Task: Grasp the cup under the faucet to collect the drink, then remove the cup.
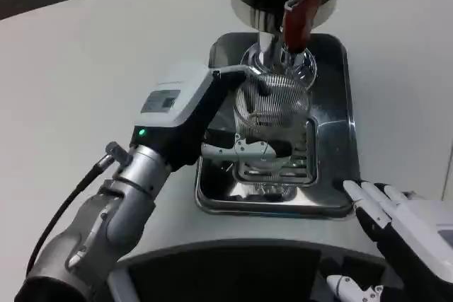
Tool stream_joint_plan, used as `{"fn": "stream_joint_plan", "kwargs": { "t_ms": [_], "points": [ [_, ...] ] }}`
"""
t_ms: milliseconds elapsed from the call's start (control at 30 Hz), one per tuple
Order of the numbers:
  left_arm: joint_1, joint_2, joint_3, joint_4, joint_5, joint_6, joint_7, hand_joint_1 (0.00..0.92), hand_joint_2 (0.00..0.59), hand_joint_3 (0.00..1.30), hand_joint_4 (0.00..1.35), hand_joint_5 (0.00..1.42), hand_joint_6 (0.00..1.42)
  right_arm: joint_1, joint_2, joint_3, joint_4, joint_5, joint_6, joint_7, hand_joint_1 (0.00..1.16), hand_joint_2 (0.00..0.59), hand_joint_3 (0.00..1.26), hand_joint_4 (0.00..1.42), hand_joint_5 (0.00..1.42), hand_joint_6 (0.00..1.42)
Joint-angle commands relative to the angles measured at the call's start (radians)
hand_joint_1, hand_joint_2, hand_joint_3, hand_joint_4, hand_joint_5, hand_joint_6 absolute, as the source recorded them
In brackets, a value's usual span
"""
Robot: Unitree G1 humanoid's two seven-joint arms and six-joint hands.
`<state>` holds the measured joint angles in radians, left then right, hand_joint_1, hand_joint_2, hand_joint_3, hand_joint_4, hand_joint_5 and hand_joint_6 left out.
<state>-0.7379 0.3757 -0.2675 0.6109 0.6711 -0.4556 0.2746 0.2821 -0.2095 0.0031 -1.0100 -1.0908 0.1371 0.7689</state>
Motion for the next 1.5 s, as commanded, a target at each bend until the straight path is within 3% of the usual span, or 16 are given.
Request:
{"fn": "stream_joint_plan", "kwargs": {
  "t_ms": [33, 333, 600, 700, 867, 1267, 1500],
  "points": [
    [-0.004, 0.005, -0.018, 0.015, 0.018, 0.015, 0.017, 0.503, 0.193, 1.03, 1.19, 1.42, 1.42, 0.016, -0.005, -0.003, -0.012, 0.008, -0.005, 0.014, 0.2, 0.401, 0.0, 0.0, 0.0, 0.0],
    [-0.003, 0.014, -0.023, -0.004, 0.009, 0.06, -0.018, 0.441, 0.129, 0.82, 0.92, 1.23, 1.41, 0.008, -0.003, -0.002, -0.008, 0.012, 0.0, 0.018, 0.2, 0.407, 0.0, 0.0, 0.0, 0.0],
    [-0.002, 0.022, -0.028, -0.001, -0.015, 0.075, -0.077, 0.276, 0.111, 0.57, 0.64, 0.96, 1.29, -0.008, -0.003, 0.003, 0.006, 0.014, 0.006, 0.035, 0.2, 0.409, 0.0, 0.0, 0.0, 0.0],
    [-0.004, 0.029, -0.033, 0.0, -0.029, 0.074, -0.107, 0.228, 0.098, 0.42, 0.5, 0.81, 1.16, -0.014, -0.004, 0.007, 0.012, 0.015, 0.008, 0.037, 0.21, 0.41, 0.0, 0.0, 0.0, 0.0],
    [-0.006, 0.041, -0.039, -0.011, -0.037, 0.071, -0.14, 0.201, 0.093, 0.31, 0.41, 0.74, 1.07, -0.031, -0.002, 0.016, 0.023, 0.013, 0.012, 0.04, 0.21, 0.41, 0.0, 0.0, 0.0, 0.0],
    [-0.025, 0.042, -0.045, -0.009, -0.051, 0.062, -0.171, 0.186, 0.096, 0.27, 0.35, 0.67, 0.99, -0.055, -0.008, 0.019, 0.038, 0.017, 0.019, 0.054, 0.22, 0.41, 0.0, 0.0, 0.0, 0.0],
    [-0.038, 0.033, -0.05, -0.002, -0.069, 0.033, -0.178, 0.168, 0.089, 0.21, 0.27, 0.54, 0.82, -0.066, -0.014, 0.017, 0.045, 0.028, 0.03, 0.061, 0.23, 0.41, 0.0, 0.0, 0.0, 0.0]
  ]
}}
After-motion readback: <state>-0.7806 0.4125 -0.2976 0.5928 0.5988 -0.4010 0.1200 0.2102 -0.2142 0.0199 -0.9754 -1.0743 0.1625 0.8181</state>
